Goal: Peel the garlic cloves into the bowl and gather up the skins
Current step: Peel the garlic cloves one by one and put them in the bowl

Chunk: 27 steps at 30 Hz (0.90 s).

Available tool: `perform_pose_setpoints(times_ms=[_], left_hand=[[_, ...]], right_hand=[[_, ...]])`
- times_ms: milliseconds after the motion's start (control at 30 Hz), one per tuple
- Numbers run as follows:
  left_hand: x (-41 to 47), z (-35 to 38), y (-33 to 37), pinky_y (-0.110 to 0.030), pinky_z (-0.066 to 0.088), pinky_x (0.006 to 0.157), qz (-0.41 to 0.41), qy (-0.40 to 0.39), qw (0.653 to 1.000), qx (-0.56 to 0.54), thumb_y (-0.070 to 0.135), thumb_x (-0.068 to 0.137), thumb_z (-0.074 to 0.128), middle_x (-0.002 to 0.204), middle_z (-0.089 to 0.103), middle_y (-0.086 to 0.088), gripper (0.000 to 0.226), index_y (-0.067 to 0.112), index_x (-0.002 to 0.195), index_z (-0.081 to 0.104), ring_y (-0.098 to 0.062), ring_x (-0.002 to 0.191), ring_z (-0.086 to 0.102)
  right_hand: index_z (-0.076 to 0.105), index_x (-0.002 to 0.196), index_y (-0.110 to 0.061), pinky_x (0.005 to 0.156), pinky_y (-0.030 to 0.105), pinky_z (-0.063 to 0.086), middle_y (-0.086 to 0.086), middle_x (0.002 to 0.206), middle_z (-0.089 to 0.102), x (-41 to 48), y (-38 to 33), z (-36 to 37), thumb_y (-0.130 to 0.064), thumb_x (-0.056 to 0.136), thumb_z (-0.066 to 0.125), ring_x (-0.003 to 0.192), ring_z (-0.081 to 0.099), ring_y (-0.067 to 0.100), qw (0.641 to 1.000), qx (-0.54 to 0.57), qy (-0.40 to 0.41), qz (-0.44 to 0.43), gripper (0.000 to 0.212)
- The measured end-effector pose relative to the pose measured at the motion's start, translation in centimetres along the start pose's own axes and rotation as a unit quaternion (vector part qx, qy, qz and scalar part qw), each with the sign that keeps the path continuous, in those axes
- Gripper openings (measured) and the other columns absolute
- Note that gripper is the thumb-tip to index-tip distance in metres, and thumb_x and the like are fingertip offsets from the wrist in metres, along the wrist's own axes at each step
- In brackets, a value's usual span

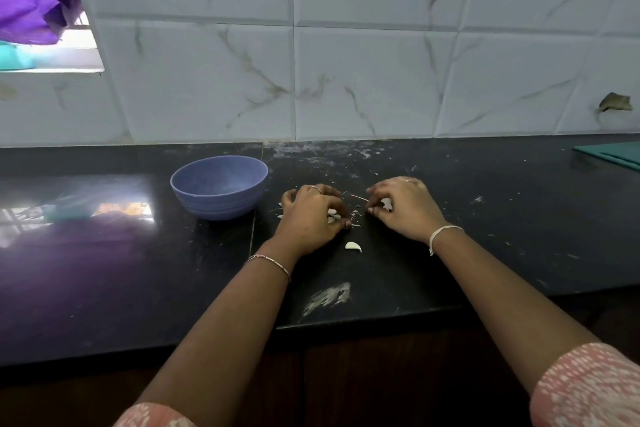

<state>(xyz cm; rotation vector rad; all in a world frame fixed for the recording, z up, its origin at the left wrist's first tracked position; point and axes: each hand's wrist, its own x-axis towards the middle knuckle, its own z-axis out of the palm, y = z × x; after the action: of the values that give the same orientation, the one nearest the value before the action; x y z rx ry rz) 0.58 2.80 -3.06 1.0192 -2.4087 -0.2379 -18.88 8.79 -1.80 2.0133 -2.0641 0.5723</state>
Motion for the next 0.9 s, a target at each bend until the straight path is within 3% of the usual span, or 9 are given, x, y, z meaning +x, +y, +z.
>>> perform_pose_setpoints(times_ms=[67,133,267,333,433,600,700,833,900], left_hand=[[0.0,-0.2,0.0,-0.044,0.015,0.108,-0.005,0.023,1.0,-0.002,0.04,0.086,0.07,0.133,0.053,0.014,0.012,0.037,0.097,0.073,-0.013,0.13,0.037],[-0.1,-0.5,-0.1,-0.041,0.018,0.105,-0.016,0.058,0.998,-0.013,0.037,0.087,0.069,0.13,0.054,0.014,0.011,0.036,0.097,0.072,-0.012,0.127,0.04],[-0.4,-1.3,-0.7,-0.038,0.033,0.103,-0.03,0.104,0.991,-0.073,0.028,0.087,0.07,0.122,0.061,0.01,0.011,0.035,0.095,0.073,-0.012,0.118,0.051],[-1.0,-1.7,-1.3,-0.036,0.042,0.099,-0.02,0.094,0.991,-0.093,0.026,0.085,0.072,0.12,0.062,0.006,0.011,0.032,0.094,0.073,-0.013,0.113,0.054],[-2.1,-2.6,-2.1,-0.026,0.042,0.094,-0.001,0.072,0.992,-0.101,0.025,0.084,0.074,0.119,0.063,0.004,0.014,0.031,0.097,0.072,-0.011,0.112,0.054],[-2.8,-4.9,-3.6,-0.031,0.052,0.092,0.016,0.026,0.993,-0.118,0.019,0.085,0.074,0.106,0.068,0.01,0.022,0.025,0.106,0.069,-0.008,0.1,0.062],[-3.2,-5.7,-4.8,-0.019,0.053,0.086,0.017,-0.029,0.992,-0.123,0.014,0.087,0.072,0.104,0.068,0.011,0.024,0.026,0.107,0.065,-0.004,0.094,0.063],[-3.1,-5.6,-5.3,-0.01,0.049,0.083,0.04,-0.074,0.991,-0.104,0.013,0.089,0.07,0.106,0.069,0.01,0.027,0.023,0.114,0.066,0.0,0.095,0.063],[-3.0,-5.5,-5.2,-0.007,0.047,0.081,0.055,-0.085,0.991,-0.088,0.014,0.089,0.069,0.106,0.069,0.01,0.029,0.021,0.117,0.065,0.002,0.091,0.061]], right_hand=[[0.072,0.09,-0.028,0.096,0.035,0.037,-0.01,0.108,0.069,-0.6,-0.7,-0.7,-0.027,0.087,0.068,0.109,0.056,0.016,0.997,0.027,0.066,-0.011,0.005],[0.072,0.088,-0.027,0.082,0.033,0.045,-0.007,0.093,0.068,-1.3,-2.2,-1.4,-0.029,0.087,0.068,0.093,0.059,0.015,0.994,0.079,0.074,-0.026,0.005],[0.072,0.091,-0.024,0.07,0.03,0.048,-0.01,0.078,0.064,-2.7,-4.5,-1.8,-0.046,0.089,0.064,0.076,0.06,0.012,0.989,0.113,-0.085,-0.035,0.024],[0.075,0.092,-0.022,0.068,0.028,0.048,-0.011,0.077,0.064,-3.3,-4.8,-1.6,-0.047,0.084,0.07,0.074,0.06,0.009,0.987,0.11,-0.111,-0.044,0.026],[0.075,0.093,-0.019,0.071,0.027,0.045,-0.004,0.087,0.065,-4.0,-5.0,-1.2,-0.031,0.087,0.072,0.079,0.059,0.012,0.99,0.097,-0.083,-0.058,0.014],[0.062,0.094,-0.015,0.075,0.027,0.041,-0.003,0.093,0.06,-4.1,-5.4,-0.5,-0.015,0.093,0.06,0.084,0.053,0.012,0.989,0.096,-0.07,-0.084,0.002],[0.057,0.095,-0.017,0.067,0.019,0.04,-0.007,0.082,0.067,-3.1,-5.6,-0.6,-0.009,0.095,0.056,0.076,0.059,0.009,0.985,0.134,-0.064,-0.089,0.008],[0.064,0.097,-0.02,0.066,0.02,0.04,-0.012,0.082,0.067,-1.9,-5.6,-1.4,-0.02,0.095,0.059,0.079,0.062,0.008,0.987,0.094,-0.096,-0.093,0.005],[0.069,0.101,-0.02,0.074,0.025,0.046,-0.009,0.091,0.069,-2.1,-5.4,-2.6,-0.033,0.095,0.059,0.085,0.062,0.009,0.985,0.06,-0.134,-0.09,0.017]])
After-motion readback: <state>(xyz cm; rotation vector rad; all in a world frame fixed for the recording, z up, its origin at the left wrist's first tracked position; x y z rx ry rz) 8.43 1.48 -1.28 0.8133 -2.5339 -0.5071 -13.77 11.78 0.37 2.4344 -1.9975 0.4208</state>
